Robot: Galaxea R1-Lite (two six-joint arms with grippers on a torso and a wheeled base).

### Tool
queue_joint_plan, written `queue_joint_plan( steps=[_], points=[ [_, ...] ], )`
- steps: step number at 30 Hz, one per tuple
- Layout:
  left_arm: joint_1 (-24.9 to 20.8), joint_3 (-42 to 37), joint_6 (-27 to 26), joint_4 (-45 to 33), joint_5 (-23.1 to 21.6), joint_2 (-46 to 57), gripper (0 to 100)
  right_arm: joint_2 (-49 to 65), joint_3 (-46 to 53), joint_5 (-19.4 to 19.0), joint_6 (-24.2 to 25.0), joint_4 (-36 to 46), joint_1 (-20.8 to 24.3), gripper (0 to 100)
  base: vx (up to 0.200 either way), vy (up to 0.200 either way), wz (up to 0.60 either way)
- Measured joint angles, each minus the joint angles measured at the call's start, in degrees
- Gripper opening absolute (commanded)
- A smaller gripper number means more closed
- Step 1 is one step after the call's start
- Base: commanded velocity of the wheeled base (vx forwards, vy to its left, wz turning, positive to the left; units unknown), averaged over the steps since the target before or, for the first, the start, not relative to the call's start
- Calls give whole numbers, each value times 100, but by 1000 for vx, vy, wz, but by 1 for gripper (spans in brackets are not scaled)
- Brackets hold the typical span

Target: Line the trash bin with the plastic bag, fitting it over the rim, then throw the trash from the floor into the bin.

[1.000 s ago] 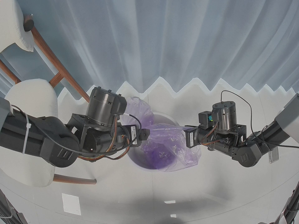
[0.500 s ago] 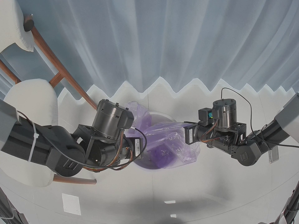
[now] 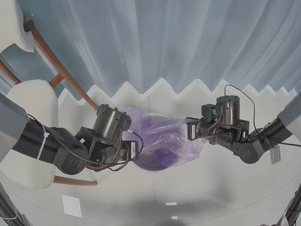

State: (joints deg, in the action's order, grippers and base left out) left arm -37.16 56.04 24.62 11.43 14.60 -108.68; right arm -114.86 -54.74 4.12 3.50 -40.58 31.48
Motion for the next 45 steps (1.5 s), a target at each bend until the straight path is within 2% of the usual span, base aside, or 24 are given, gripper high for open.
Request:
queue_joint_plan(
  steps=[11, 15, 16, 20, 25, 31, 35, 40, 45],
  points=[
    [91, -1164, -451, 9, -130, 683, 0, -516, -1145, -330, 44, 112, -369, 0, 0, 0, 0],
    [150, -1457, -642, 11, -394, 940, 0, -730, -1681, -505, 52, 653, -574, 0, 0, 0, 0],
    [150, -1534, -684, 11, -445, 981, 0, -768, -1755, -579, 51, 763, -610, 100, 0, 0, 0],
    [54, -1710, -772, 167, -539, 1080, 0, -862, -1860, -797, 40, 870, -692, 100, 0, 0, 0],
    [-104, -1731, -777, 444, -547, 1102, 0, -694, -1440, -924, 71, 835, -708, 100, 0, 0, 0],
    [-286, -1699, -783, 611, -533, 1078, 0, 59, -861, -1353, 176, 816, -653, 100, 0, 0, 0],
    [-399, -1635, -790, 657, -524, 1050, 0, 627, -681, -1547, 492, 840, -697, 100, 0, 0, 0],
    [-560, -1508, -785, 677, -522, 1023, 0, 1142, -595, -1615, 846, 925, -720, 100, 0, 0, 0],
    [-678, -1470, -777, 674, -517, 1006, 0, 1495, -546, -1624, 1513, 1412, -188, 100, 0, 0, 0]
  ],
)
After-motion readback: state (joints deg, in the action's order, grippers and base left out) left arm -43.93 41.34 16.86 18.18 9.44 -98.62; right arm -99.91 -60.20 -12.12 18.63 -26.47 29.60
